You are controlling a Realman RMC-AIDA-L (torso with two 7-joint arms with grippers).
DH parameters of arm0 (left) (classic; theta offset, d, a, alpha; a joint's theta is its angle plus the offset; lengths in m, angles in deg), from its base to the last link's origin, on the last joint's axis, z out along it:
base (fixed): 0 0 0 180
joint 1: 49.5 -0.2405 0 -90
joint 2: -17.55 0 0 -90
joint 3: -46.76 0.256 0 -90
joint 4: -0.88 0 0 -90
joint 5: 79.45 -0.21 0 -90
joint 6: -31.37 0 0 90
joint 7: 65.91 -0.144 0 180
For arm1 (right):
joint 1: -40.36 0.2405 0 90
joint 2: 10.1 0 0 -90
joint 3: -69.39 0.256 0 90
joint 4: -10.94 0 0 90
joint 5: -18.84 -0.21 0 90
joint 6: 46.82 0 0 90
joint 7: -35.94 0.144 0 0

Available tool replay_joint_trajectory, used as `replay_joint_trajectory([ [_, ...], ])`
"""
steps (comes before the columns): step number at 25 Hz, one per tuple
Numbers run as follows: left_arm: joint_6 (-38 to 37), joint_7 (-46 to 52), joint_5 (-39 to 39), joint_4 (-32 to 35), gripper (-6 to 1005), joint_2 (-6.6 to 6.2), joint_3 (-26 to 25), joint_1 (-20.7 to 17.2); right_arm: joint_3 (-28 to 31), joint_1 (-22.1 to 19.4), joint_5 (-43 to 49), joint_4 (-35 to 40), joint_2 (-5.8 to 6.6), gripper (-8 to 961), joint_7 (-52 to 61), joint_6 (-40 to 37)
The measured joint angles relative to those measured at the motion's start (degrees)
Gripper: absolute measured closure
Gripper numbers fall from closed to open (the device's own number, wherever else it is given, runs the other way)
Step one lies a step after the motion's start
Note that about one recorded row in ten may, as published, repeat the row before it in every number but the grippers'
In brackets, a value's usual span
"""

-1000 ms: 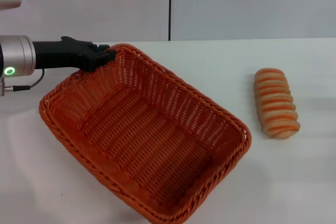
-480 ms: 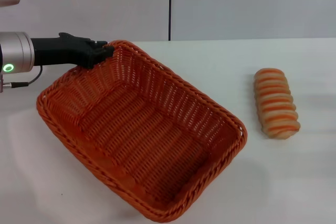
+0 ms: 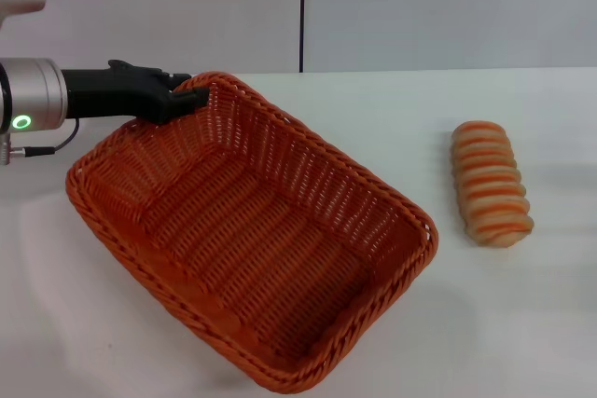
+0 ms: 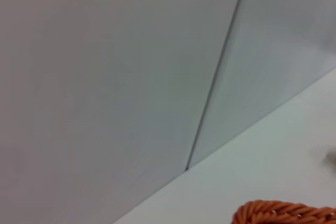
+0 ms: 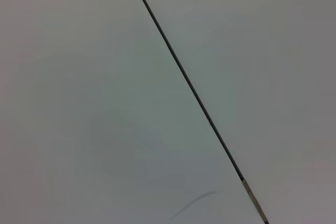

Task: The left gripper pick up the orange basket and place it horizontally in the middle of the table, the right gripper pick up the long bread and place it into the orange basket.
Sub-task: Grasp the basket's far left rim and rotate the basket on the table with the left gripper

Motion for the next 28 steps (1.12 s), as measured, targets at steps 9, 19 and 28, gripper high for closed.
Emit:
replay_joint_trajectory([
  [9,1.4,0.7,-0.8,-0.1,682,0.03,0.5,-0.1,-0.2,0.0,0.0,0.0,-0.13,322,0.0,0.1],
  [19,3.6,1.9,-0.3,0.1,795,0.03,0.2,-0.7,1.0,-0.8,-0.2,0.3,-0.09,322,0.0,-0.1],
  [28,1.0,13.0,-0.2,5.0,813,0.02,0.2,-1.4,1.1,-0.6,-0.3,0.4,-0.02,321,0.0,0.0],
])
